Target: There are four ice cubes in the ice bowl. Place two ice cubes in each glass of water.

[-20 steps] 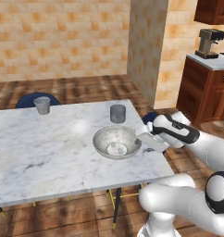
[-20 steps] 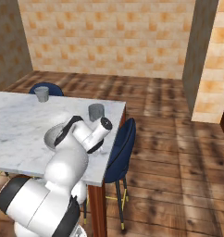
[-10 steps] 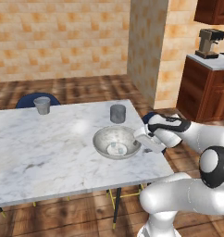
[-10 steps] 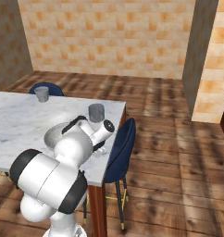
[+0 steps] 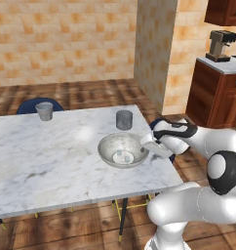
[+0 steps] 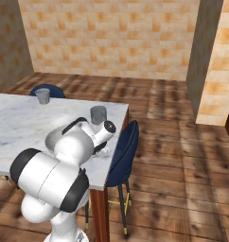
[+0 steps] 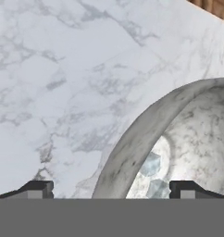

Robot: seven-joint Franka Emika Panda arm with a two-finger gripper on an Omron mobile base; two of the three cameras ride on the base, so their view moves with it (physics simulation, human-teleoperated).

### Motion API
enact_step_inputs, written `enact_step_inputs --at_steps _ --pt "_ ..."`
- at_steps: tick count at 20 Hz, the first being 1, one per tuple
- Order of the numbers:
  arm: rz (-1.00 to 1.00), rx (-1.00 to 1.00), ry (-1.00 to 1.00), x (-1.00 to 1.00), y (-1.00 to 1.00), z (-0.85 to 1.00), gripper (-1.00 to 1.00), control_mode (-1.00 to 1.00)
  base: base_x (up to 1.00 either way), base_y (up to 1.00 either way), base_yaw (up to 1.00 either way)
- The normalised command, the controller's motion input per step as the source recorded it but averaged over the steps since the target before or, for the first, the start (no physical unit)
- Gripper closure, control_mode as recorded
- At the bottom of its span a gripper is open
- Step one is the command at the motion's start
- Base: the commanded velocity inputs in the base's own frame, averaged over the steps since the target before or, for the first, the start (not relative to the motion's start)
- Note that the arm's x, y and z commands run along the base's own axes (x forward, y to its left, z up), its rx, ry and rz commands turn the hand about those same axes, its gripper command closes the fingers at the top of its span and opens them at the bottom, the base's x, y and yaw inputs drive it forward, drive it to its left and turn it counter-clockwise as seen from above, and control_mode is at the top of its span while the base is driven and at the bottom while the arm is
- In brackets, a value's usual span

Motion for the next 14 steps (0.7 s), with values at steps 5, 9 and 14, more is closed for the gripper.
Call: enact_step_inputs --at_steps 5,9,14 --pt "-0.03 -0.15 -0.06 0.01 0.13 -0.03 -1.0 -1.0 0.0 0.0 0.0" --pt "-0.03 -0.02 0.0 0.02 0.02 0.0 -1.0 -1.0 0.0 0.0 0.0" --pt "-0.03 0.0 0.0 0.0 0.0 0.0 -1.0 -1.0 0.0 0.0 0.0"
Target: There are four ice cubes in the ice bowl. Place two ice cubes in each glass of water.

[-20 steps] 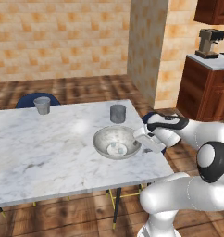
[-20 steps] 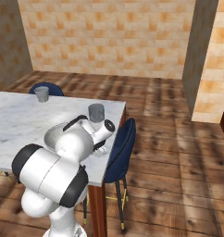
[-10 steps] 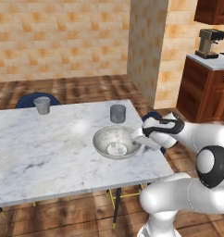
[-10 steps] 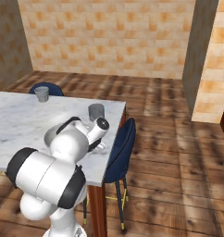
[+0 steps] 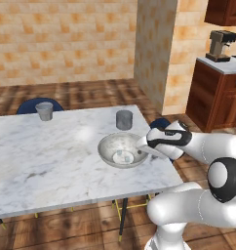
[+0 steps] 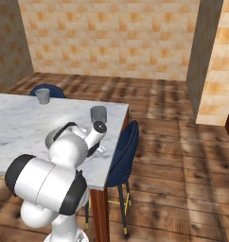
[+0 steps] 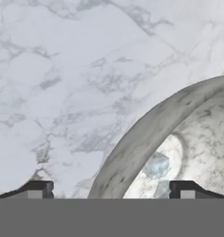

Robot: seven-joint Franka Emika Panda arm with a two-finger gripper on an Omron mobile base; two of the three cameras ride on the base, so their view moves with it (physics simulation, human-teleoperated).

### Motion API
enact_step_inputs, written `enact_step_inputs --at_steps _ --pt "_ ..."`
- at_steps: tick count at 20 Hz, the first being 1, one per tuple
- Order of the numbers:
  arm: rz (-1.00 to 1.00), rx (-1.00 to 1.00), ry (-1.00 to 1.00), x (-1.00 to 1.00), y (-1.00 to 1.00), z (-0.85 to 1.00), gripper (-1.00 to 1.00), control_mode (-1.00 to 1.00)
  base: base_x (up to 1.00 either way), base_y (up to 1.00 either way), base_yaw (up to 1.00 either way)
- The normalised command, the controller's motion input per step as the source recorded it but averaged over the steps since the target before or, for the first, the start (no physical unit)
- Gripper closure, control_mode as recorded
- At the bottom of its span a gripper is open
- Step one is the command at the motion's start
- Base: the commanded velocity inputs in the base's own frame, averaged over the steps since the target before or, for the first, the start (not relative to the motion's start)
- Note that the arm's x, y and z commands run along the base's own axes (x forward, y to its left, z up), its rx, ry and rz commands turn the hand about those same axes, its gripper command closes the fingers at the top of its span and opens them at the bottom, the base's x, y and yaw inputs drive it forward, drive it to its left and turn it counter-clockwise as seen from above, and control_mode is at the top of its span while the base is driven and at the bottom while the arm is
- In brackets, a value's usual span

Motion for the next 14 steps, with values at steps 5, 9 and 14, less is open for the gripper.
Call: enact_step_inputs --at_steps 5,9,14 --pt "-0.04 0.0 0.05 0.04 0.0 0.0 1.0 -1.0 0.0 0.0 0.0" --pt "-0.03 0.0 0.09 0.07 0.0 0.0 1.0 -1.0 0.0 0.0 0.0" --pt "-0.03 0.0 0.06 0.02 0.0 0.0 1.0 -1.0 0.0 0.0 0.0"
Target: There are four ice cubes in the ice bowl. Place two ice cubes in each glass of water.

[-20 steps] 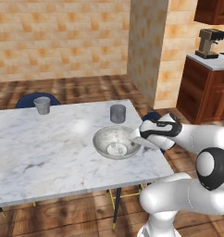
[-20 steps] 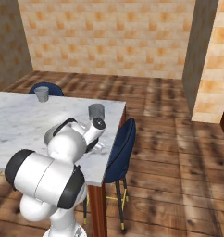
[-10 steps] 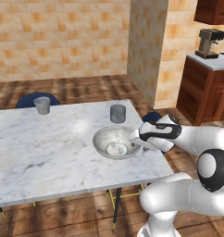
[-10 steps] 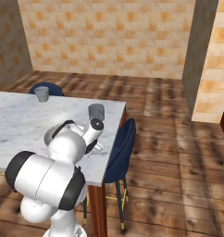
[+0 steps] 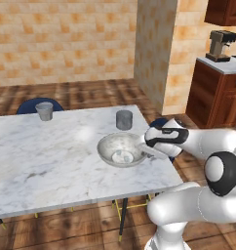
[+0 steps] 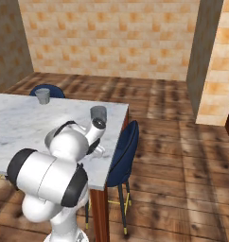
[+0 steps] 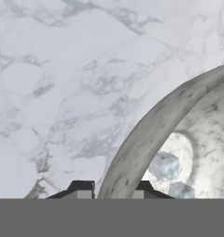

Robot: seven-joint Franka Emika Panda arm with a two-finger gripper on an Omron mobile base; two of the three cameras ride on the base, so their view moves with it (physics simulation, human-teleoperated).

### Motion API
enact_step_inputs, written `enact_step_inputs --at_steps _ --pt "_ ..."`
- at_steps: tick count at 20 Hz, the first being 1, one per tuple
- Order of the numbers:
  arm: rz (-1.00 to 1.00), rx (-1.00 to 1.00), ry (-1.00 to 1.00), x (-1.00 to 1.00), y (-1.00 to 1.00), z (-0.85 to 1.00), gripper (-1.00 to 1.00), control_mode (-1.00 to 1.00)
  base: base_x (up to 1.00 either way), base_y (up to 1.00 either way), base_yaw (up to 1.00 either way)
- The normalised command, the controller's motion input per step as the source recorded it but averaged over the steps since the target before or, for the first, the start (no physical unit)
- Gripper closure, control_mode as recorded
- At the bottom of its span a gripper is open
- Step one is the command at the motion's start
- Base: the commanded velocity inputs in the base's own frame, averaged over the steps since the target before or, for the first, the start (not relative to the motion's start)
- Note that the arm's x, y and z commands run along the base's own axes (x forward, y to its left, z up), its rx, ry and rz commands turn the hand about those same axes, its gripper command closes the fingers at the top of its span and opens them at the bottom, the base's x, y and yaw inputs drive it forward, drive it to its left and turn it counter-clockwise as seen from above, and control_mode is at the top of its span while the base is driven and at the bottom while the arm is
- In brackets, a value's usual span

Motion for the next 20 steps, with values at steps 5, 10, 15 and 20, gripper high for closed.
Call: enact_step_inputs --at_steps 5,10,15,20 --pt "-0.03 0.04 -0.03 -0.1 0.0 0.18 1.0 -1.0 0.0 0.0 0.0" --pt "-0.08 0.14 -0.22 -0.36 -0.12 0.65 1.0 -1.0 0.0 0.0 0.0" --pt "-0.19 0.11 -0.1 -0.29 -0.26 0.85 1.0 -1.0 0.0 0.0 0.0" --pt "-0.28 0.01 -0.05 -0.52 -0.61 0.7 1.0 -1.0 0.0 0.0 0.0"
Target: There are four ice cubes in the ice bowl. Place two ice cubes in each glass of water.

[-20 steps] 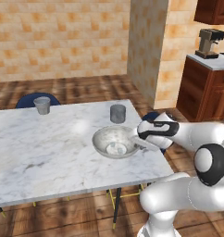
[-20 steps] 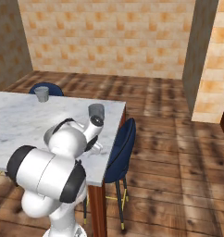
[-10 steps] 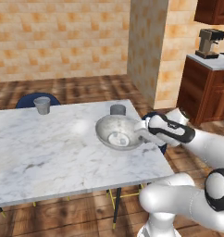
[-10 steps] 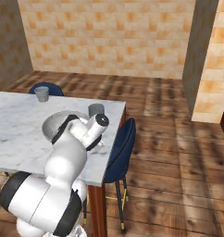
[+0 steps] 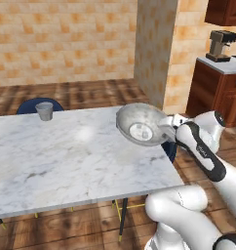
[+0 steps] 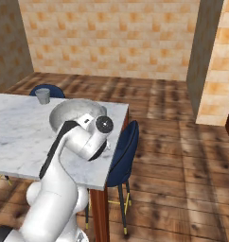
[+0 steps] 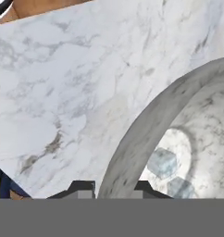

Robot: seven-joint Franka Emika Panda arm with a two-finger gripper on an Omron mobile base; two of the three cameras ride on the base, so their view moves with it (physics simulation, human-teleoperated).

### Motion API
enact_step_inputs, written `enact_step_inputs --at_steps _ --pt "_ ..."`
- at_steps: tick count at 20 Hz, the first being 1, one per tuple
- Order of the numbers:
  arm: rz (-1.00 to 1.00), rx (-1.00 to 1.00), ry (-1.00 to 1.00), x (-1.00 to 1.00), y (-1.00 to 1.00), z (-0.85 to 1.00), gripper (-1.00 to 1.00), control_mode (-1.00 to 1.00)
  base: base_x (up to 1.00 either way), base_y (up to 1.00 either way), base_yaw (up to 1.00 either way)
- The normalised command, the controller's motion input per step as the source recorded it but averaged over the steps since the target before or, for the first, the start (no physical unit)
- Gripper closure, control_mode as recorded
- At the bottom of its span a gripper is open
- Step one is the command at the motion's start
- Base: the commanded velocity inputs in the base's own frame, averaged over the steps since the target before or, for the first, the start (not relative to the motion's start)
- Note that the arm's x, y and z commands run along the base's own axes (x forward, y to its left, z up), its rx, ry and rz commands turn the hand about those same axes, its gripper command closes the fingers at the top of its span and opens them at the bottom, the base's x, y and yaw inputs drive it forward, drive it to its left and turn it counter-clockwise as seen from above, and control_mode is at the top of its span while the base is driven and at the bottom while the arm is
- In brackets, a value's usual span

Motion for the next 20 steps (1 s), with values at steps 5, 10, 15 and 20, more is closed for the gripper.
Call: enact_step_inputs --at_steps 5,10,15,20 --pt "-0.51 -0.02 0.0 -0.48 -0.49 0.23 1.0 -1.0 0.0 0.0 0.0" --pt "-0.35 -0.12 0.0 -0.49 -0.16 0.1 1.0 -1.0 0.0 0.0 0.0" --pt "-0.16 -0.02 0.0 -0.54 -0.01 0.21 1.0 -1.0 0.0 0.0 0.0" --pt "0.11 -0.04 0.0 -0.38 0.0 0.24 1.0 -1.0 0.0 0.0 0.0"
